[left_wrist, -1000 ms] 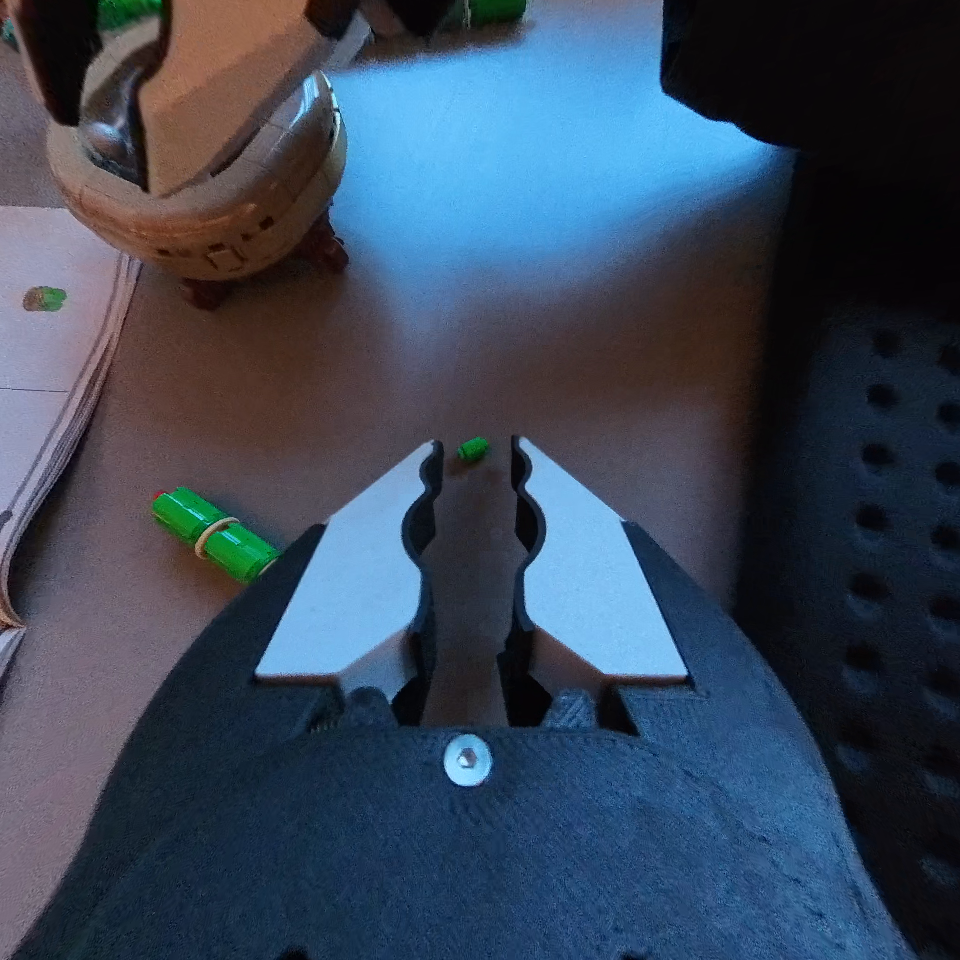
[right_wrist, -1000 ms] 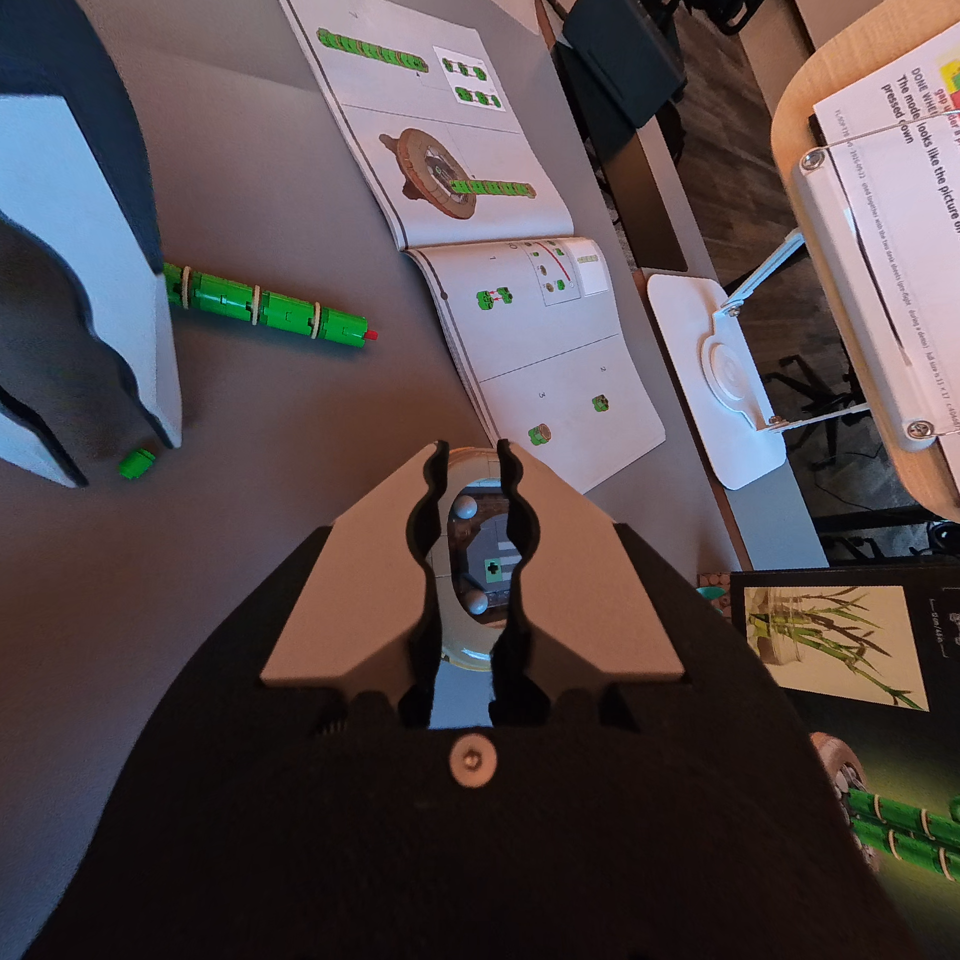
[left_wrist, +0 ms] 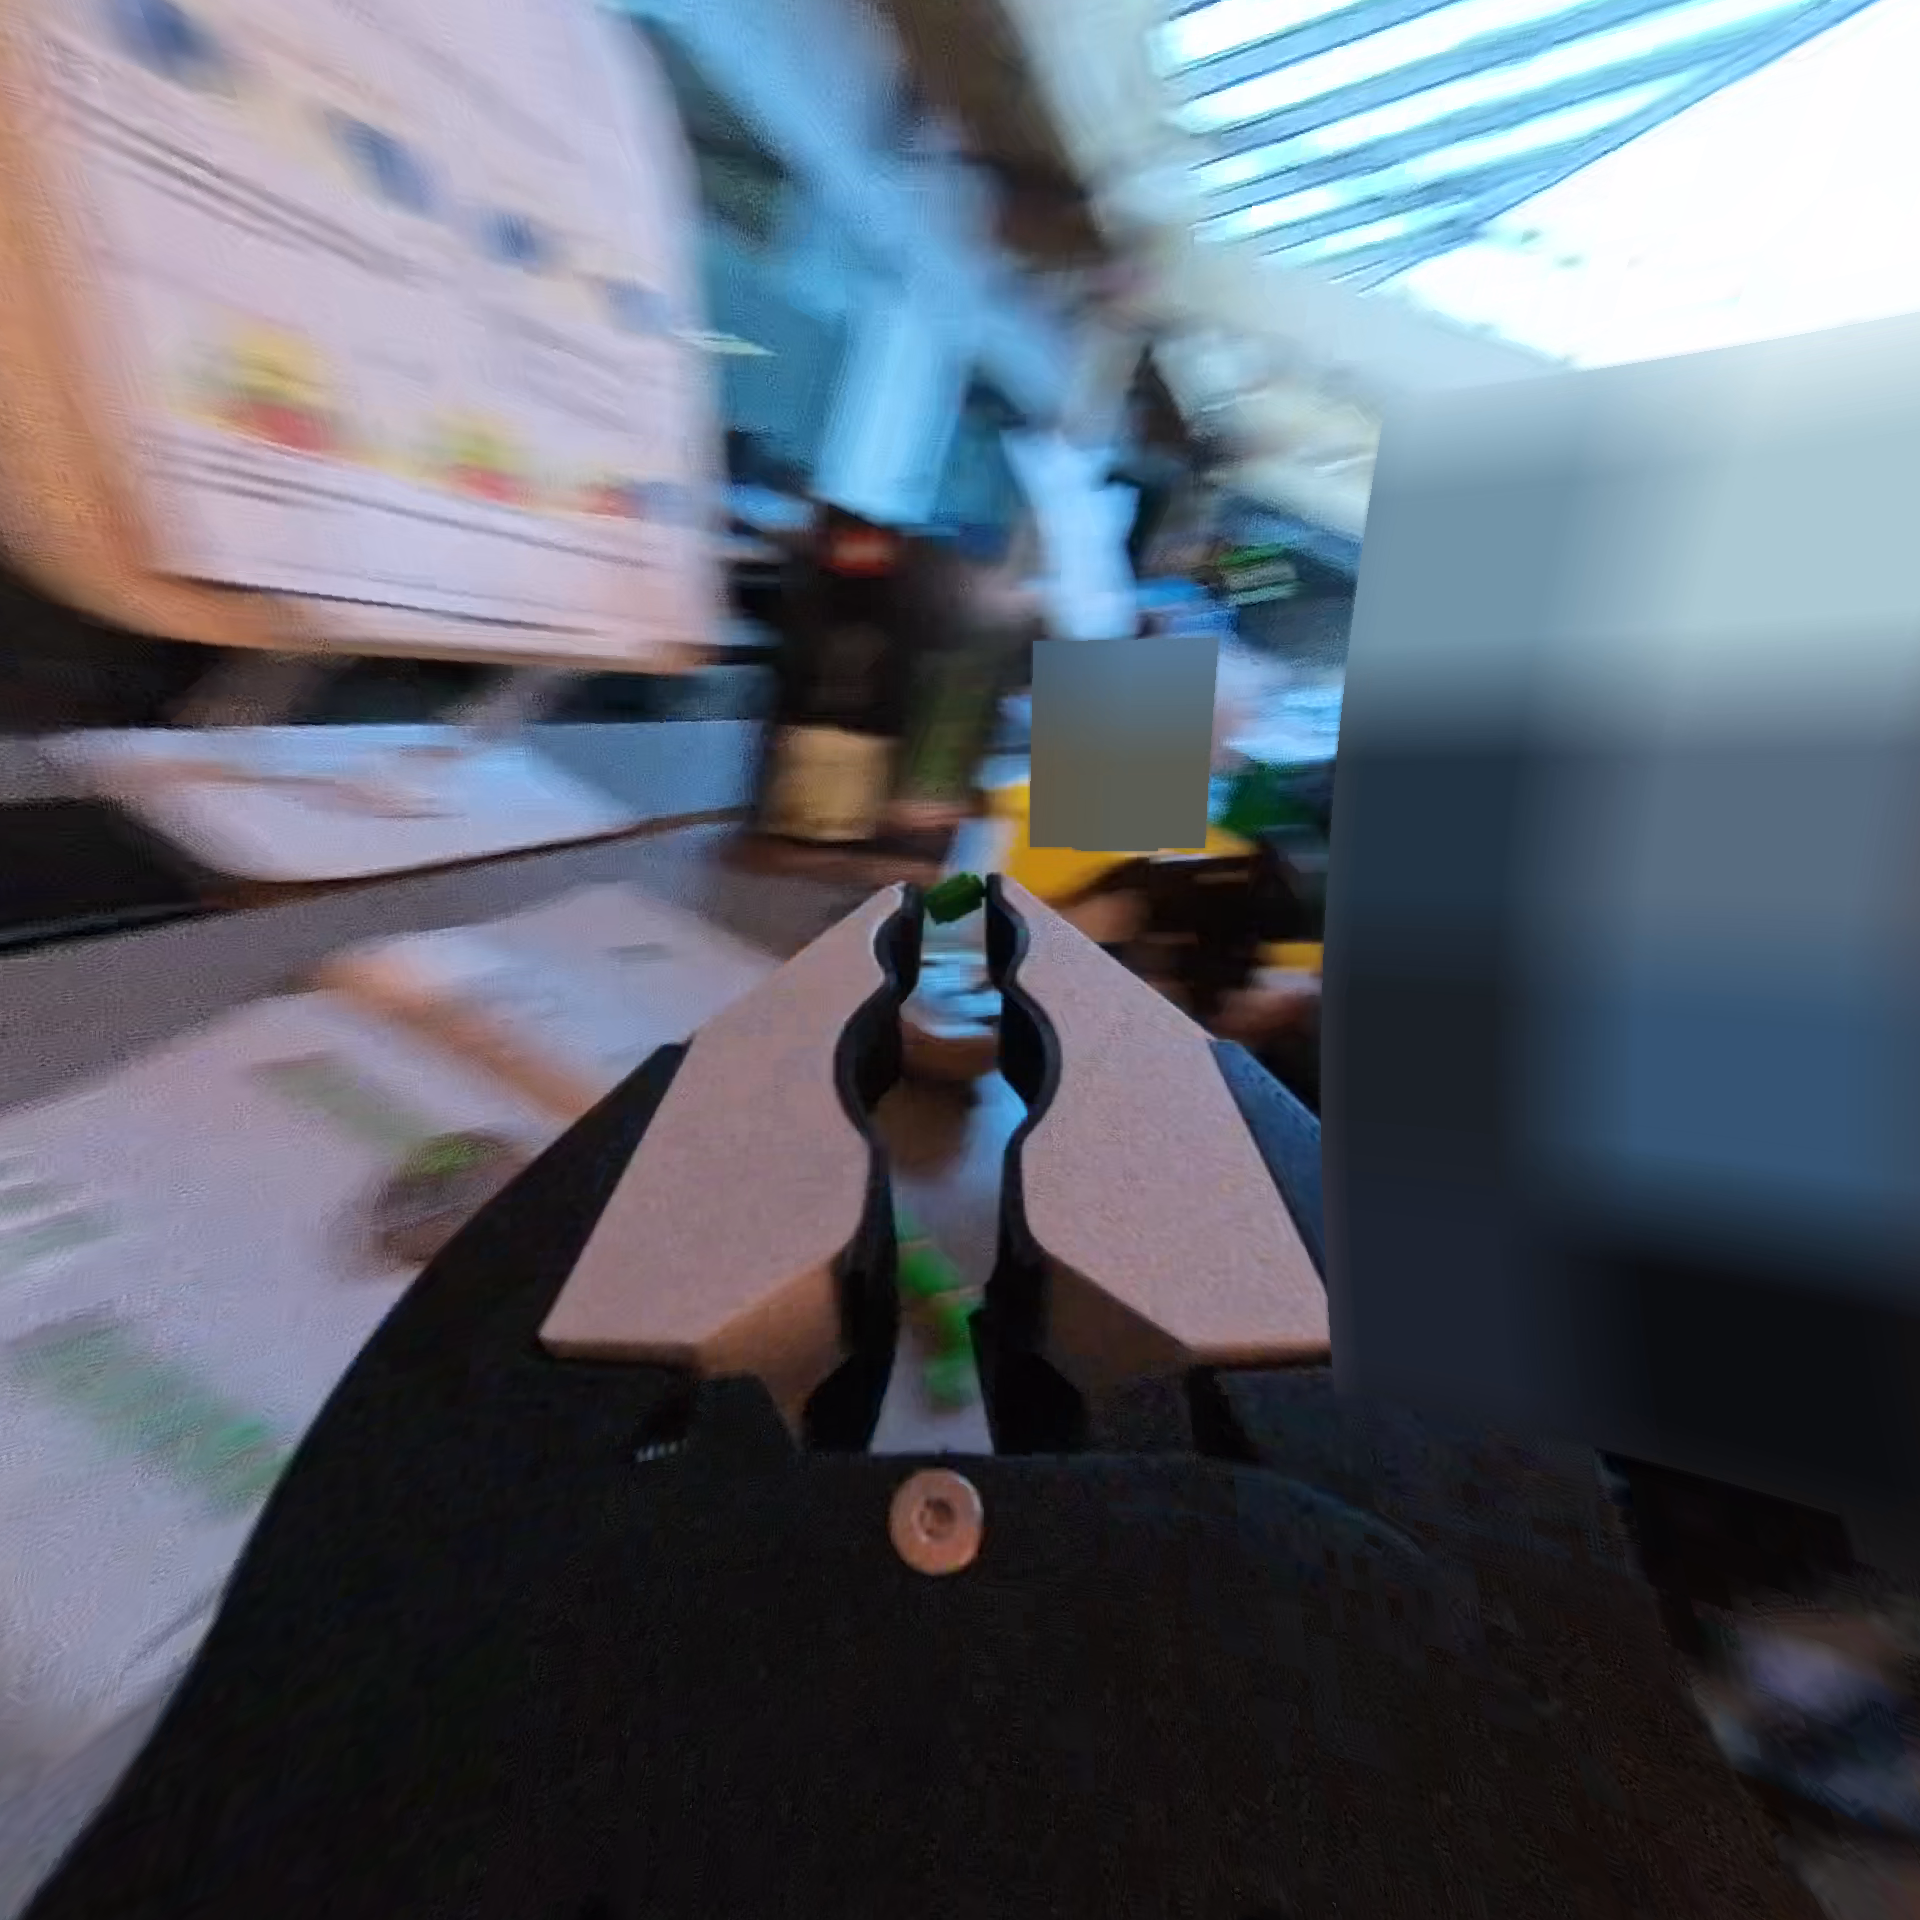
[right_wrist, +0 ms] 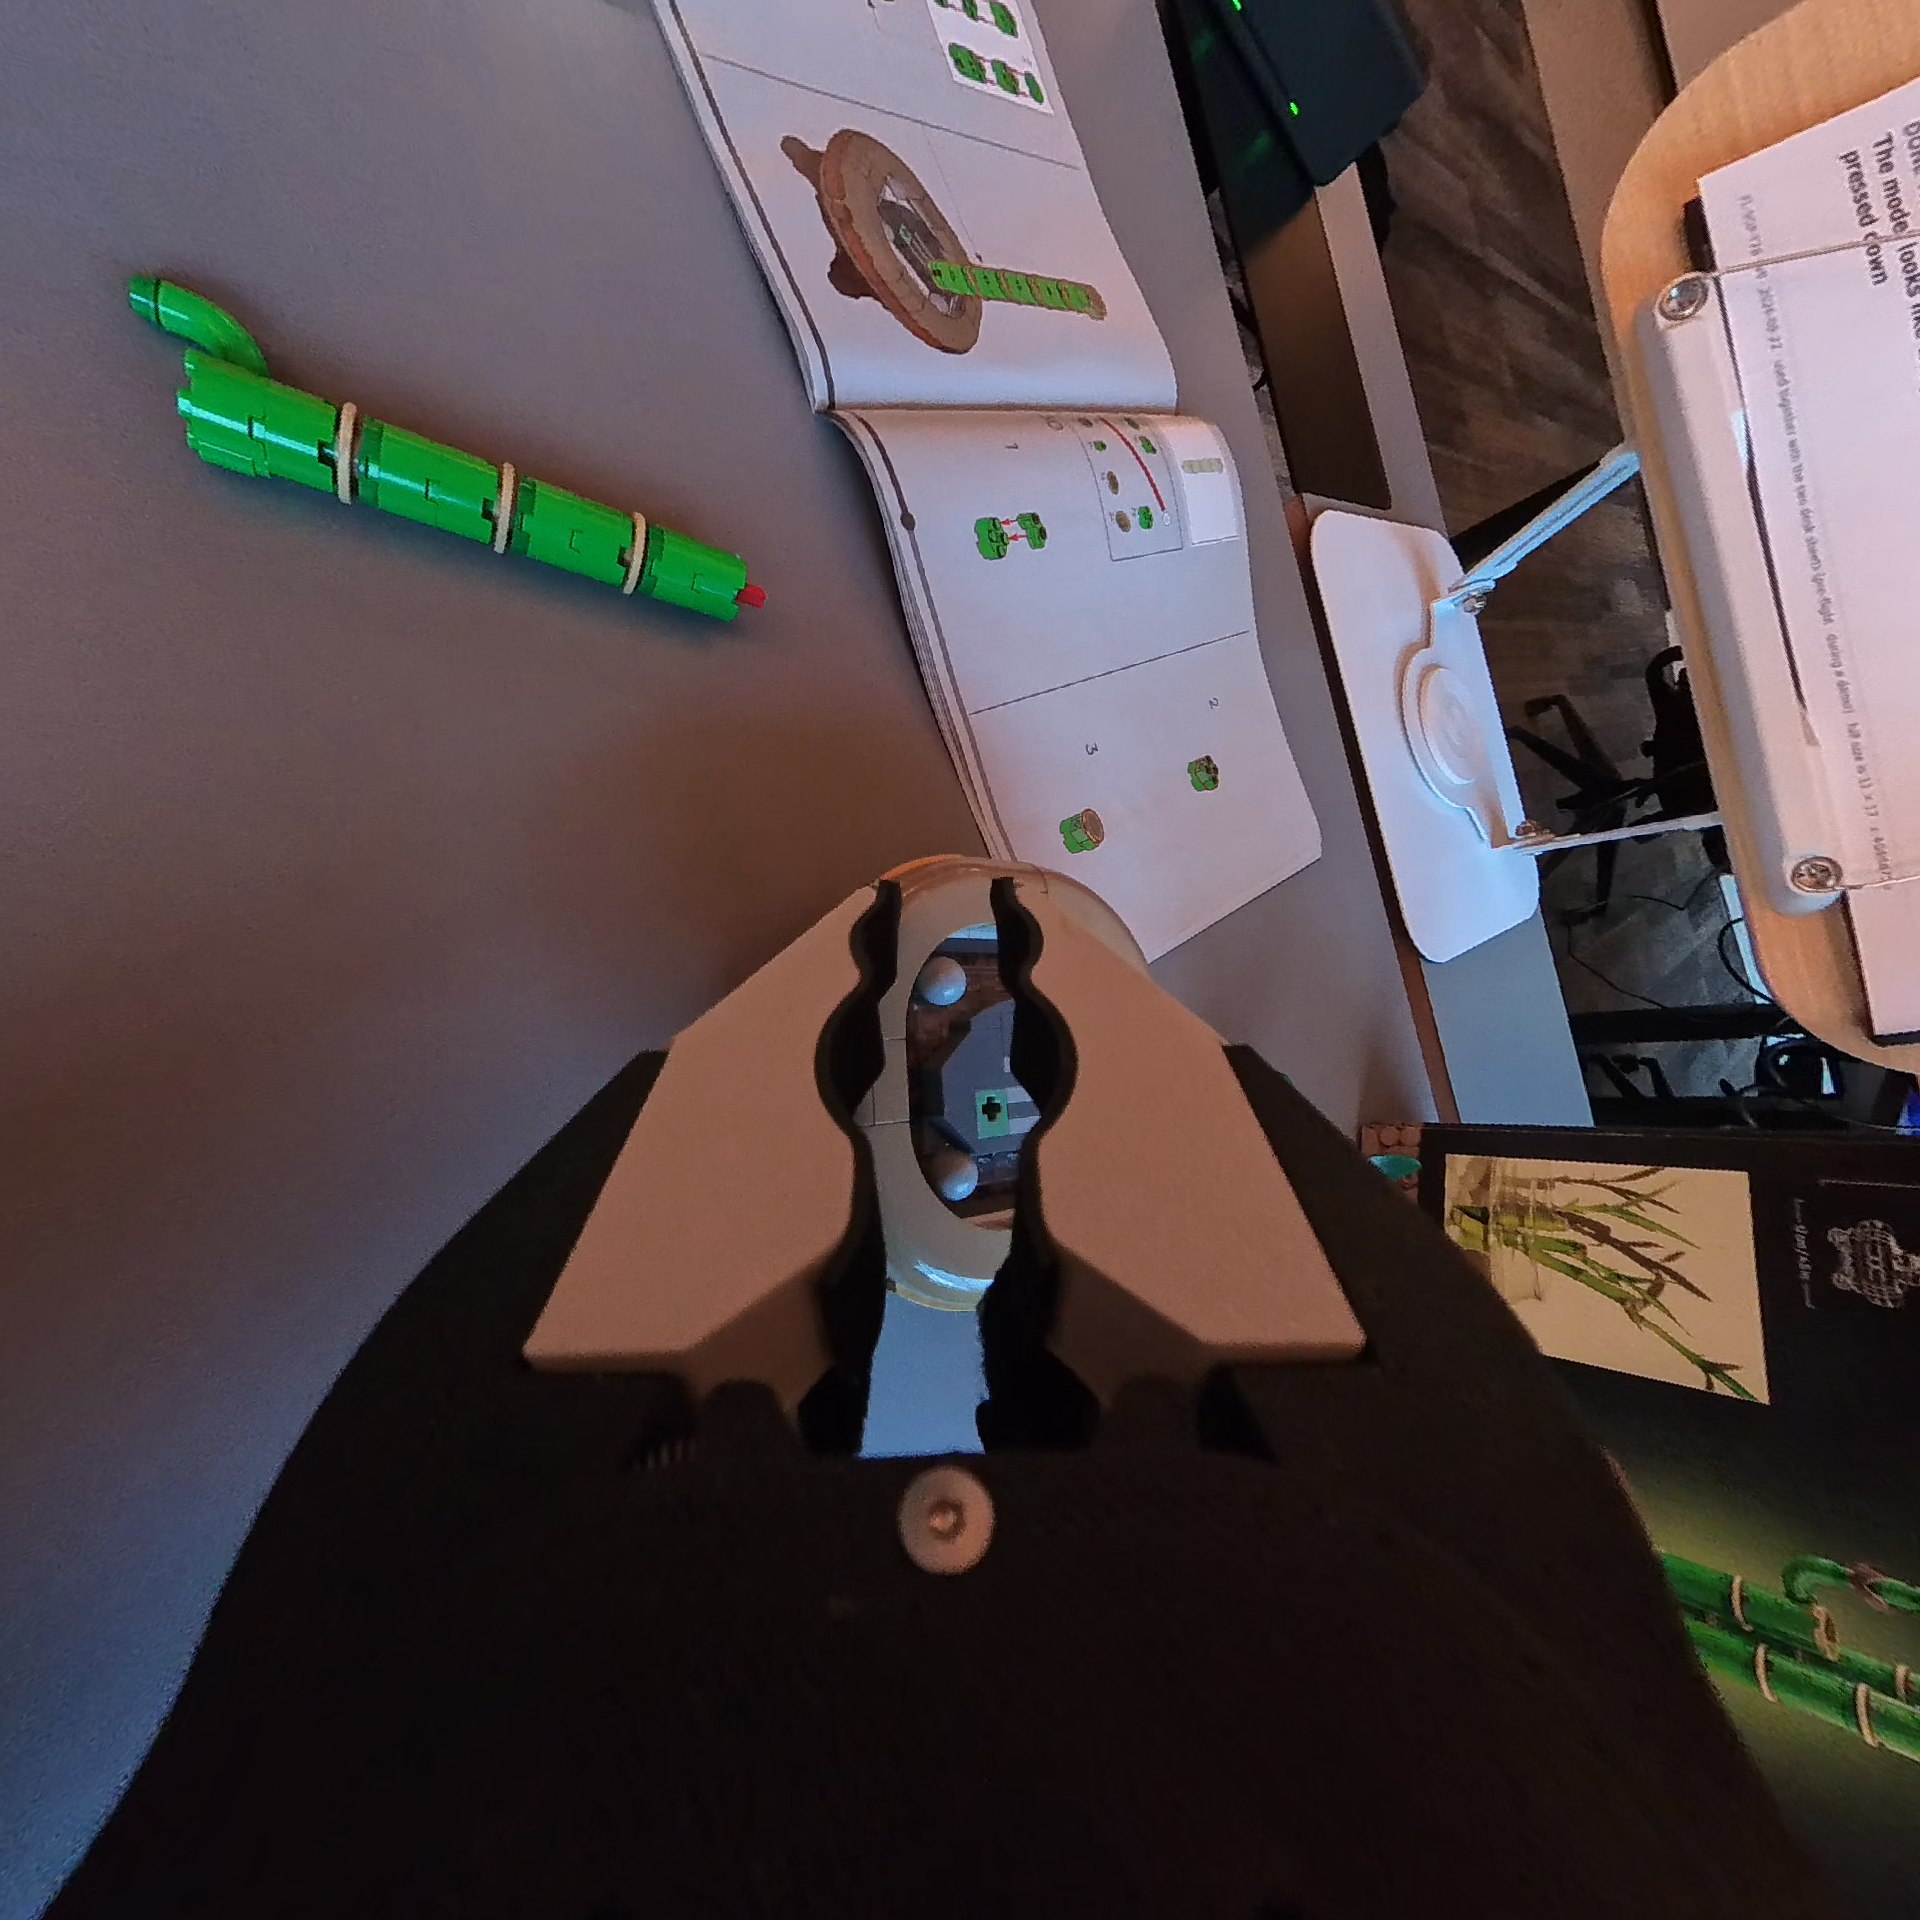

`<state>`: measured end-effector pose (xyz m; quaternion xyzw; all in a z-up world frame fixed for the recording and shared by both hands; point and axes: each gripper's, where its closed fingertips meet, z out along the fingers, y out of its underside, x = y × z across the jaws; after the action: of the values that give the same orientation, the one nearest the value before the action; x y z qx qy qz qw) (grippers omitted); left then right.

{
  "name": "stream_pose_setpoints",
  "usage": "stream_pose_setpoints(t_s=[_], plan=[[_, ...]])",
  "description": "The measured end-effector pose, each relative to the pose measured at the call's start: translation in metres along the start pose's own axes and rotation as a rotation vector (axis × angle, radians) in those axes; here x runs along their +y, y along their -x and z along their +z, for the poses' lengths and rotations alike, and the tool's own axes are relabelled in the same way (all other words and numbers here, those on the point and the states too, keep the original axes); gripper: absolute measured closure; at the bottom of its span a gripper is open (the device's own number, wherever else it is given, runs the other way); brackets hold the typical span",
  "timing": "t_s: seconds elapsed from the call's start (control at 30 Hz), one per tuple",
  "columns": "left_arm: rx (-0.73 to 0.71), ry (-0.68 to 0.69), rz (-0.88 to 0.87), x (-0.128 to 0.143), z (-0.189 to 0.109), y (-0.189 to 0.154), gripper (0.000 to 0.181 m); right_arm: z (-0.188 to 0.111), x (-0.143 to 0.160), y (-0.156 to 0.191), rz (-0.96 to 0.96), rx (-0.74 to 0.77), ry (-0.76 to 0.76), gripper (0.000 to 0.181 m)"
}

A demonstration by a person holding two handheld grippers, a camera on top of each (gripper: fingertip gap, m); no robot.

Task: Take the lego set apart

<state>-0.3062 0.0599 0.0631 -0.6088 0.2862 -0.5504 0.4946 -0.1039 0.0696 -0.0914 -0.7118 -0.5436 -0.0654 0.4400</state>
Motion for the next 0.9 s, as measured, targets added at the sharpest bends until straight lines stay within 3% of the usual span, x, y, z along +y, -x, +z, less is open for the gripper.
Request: stream_pose_setpoints(t_s=[0.03,0.07,0.1,0.17,0.23,0.33,0.4,0.5,0.57,0.63,0.67,0.77,0.83,0.9], plan=[[-0.401,0.030,0.193,-0.012,-0.033,0.046,0.172,0.000,0.000,0.000,-0.006,0.001,0.004,0.164],[-0.726,0.050,0.347,-0.028,-0.076,0.074,0.171,0.001,0.000,0.001,-0.010,-0.001,0.007,0.164],[-0.957,0.064,0.417,-0.040,-0.114,0.089,0.171,0.002,0.000,0.002,-0.012,-0.004,0.009,0.164],[-1.194,0.100,0.293,-0.038,-0.163,0.109,0.171,0.004,0.000,0.002,-0.029,0.001,0.015,0.166],[-1.229,0.183,0.130,-0.013,-0.180,0.129,0.171,0.006,0.003,0.004,-0.050,0.001,0.033,0.167],[-1.322,0.333,0.064,0.019,-0.203,0.157,0.165,0.007,0.003,0.007,-0.066,-0.002,0.041,0.168],[-1.423,0.388,0.075,0.024,-0.219,0.167,0.143,0.007,0.002,0.006,-0.067,0.004,0.037,0.168],[-1.433,0.343,0.146,0.011,-0.211,0.163,0.128,0.005,-0.005,0.006,-0.054,0.002,0.002,0.168],[-1.328,0.208,0.241,-0.009,-0.179,0.147,0.131,0.003,-0.010,0.005,-0.041,0.003,-0.026,0.168],[-0.979,0.082,0.286,-0.011,-0.104,0.113,0.138,0.002,-0.013,0.003,-0.032,0.010,-0.044,0.168],[-0.786,0.071,0.249,0.001,-0.064,0.093,0.141,0.001,-0.014,0.002,-0.031,0.019,-0.047,0.168],[-0.359,0.338,0.034,0.082,0.025,0.046,0.129,0.001,-0.013,-0.003,-0.013,0.043,-0.045,0.168],[-0.240,0.465,-0.035,0.126,0.052,0.030,0.141,0.001,-0.013,-0.005,-0.007,0.056,-0.047,0.168],[-0.225,0.520,-0.013,0.151,0.064,0.023,0.148,0.000,-0.015,-0.007,-0.005,0.064,-0.051,0.168]])
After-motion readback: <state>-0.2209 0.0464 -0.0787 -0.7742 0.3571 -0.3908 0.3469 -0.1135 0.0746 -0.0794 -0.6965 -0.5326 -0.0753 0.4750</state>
